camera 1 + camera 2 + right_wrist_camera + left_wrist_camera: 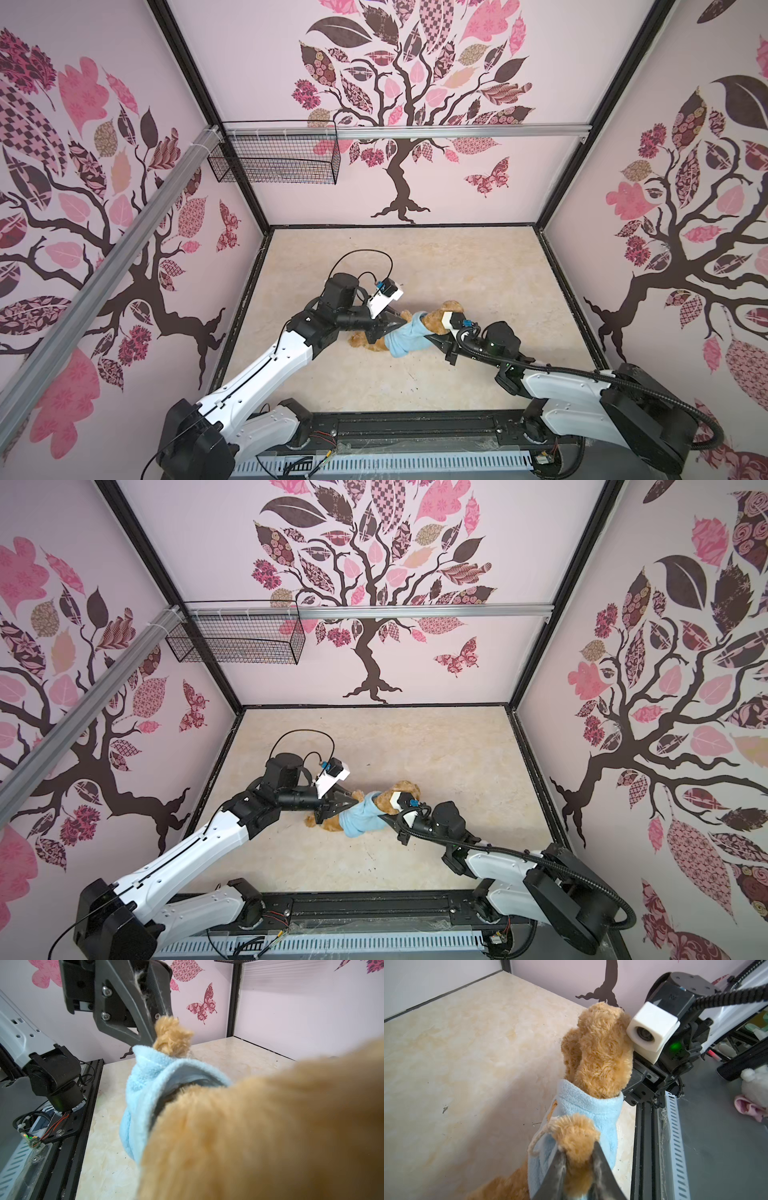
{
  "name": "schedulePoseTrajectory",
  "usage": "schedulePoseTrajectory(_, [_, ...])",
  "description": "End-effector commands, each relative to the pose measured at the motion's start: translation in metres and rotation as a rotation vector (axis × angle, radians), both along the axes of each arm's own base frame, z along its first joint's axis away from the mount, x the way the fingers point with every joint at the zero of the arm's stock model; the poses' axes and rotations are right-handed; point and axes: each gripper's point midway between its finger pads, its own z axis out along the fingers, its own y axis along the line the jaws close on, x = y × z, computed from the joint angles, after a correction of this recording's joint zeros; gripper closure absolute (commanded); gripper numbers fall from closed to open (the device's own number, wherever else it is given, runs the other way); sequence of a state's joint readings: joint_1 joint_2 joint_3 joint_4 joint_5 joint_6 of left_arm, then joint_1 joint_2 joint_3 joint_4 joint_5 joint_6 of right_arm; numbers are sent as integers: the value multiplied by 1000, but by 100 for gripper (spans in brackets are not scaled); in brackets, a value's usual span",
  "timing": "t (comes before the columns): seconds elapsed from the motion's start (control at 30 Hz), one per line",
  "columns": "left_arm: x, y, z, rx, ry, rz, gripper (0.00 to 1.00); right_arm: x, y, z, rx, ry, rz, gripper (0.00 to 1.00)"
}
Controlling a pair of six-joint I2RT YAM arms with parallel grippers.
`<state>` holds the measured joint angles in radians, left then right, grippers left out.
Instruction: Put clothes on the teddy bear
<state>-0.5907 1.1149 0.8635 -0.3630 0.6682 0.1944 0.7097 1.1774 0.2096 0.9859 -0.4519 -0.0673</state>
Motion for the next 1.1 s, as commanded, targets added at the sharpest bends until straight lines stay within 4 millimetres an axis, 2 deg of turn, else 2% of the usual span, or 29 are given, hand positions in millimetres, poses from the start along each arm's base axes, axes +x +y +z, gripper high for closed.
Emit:
schedulePoseTrajectory(0.0, [-6,-1,11,21,-7,-60,73,5,7,24,17,-88,23,100])
schedulePoseTrajectory(0.17, [0,-3,13,37,-1,-47,65,5,8,22,6,-89,29,100])
schedulePoseTrajectory(0.5, [15,-16,21,0,51,-31,64,3,10,20,2,-80,48,100])
schedulePoseTrajectory(0.63, [16,-18,24,-13,57,-25,65,3,10,21,14,-70,47,100])
schedulePoseTrajectory(0.8, [17,-19,22,-6,62,-25,77,3,11,21,24,-53,49,100])
schedulePoseTrajectory(0.9, [16,-21,21,4,75,-54,81,6,8,19,38,-32,23,100])
schedulePoseTrajectory(0.97, [15,-21,17,23,83,-63,80,6,7,20,52,-24,13,100])
schedulePoseTrajectory(1.07, [17,-19,13,52,86,-60,73,5,6,20,53,-20,16,100])
